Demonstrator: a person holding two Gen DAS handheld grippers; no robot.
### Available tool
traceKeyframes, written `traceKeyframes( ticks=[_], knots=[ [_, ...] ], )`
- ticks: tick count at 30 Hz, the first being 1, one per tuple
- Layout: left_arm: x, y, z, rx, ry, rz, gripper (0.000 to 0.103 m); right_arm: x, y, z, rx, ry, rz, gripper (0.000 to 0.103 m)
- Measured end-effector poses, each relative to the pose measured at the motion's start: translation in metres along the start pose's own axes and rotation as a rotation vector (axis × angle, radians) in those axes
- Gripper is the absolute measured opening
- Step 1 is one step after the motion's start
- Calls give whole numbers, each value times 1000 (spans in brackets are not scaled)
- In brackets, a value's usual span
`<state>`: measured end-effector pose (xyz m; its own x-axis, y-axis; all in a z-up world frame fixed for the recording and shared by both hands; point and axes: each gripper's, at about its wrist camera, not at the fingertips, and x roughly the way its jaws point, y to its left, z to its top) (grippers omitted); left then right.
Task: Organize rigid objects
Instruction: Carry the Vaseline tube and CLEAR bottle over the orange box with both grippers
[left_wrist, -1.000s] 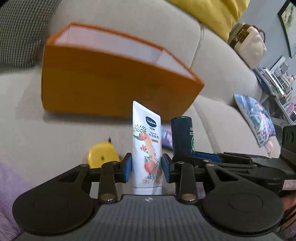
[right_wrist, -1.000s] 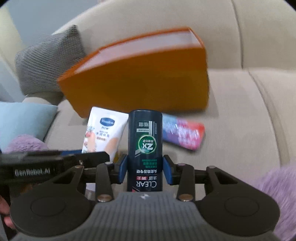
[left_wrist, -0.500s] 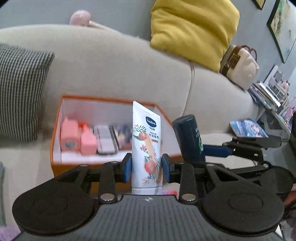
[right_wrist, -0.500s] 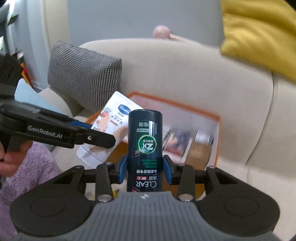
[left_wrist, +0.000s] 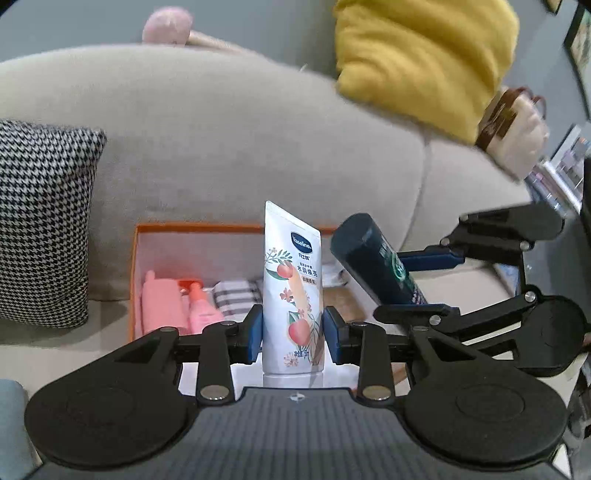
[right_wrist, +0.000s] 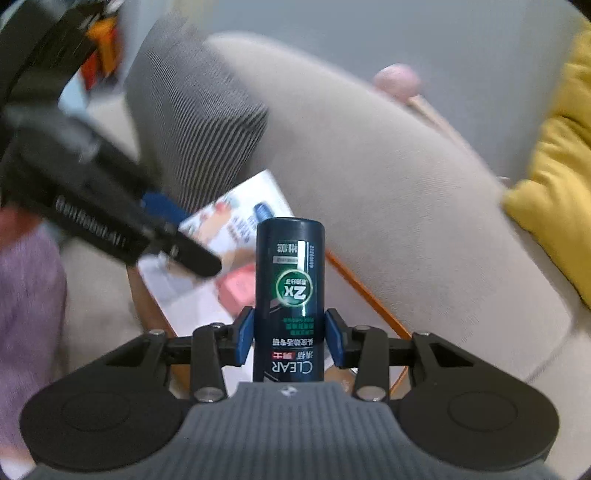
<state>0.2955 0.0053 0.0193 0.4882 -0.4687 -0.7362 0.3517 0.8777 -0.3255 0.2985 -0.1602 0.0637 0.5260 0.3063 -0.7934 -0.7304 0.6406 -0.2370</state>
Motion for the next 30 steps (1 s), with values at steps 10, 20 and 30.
traceKeyframes(
  ticks=[10, 20, 30],
  knots=[
    [58, 25, 2, 26, 141, 36, 39, 91, -6, -9, -293, 276, 202, 37],
    [80, 37, 2, 24, 192, 9, 39, 106, -30, 11, -91, 215, 402, 36],
    [88, 39, -1, 41, 226, 11, 39, 121, -37, -6, 27, 270, 397, 39]
  ],
)
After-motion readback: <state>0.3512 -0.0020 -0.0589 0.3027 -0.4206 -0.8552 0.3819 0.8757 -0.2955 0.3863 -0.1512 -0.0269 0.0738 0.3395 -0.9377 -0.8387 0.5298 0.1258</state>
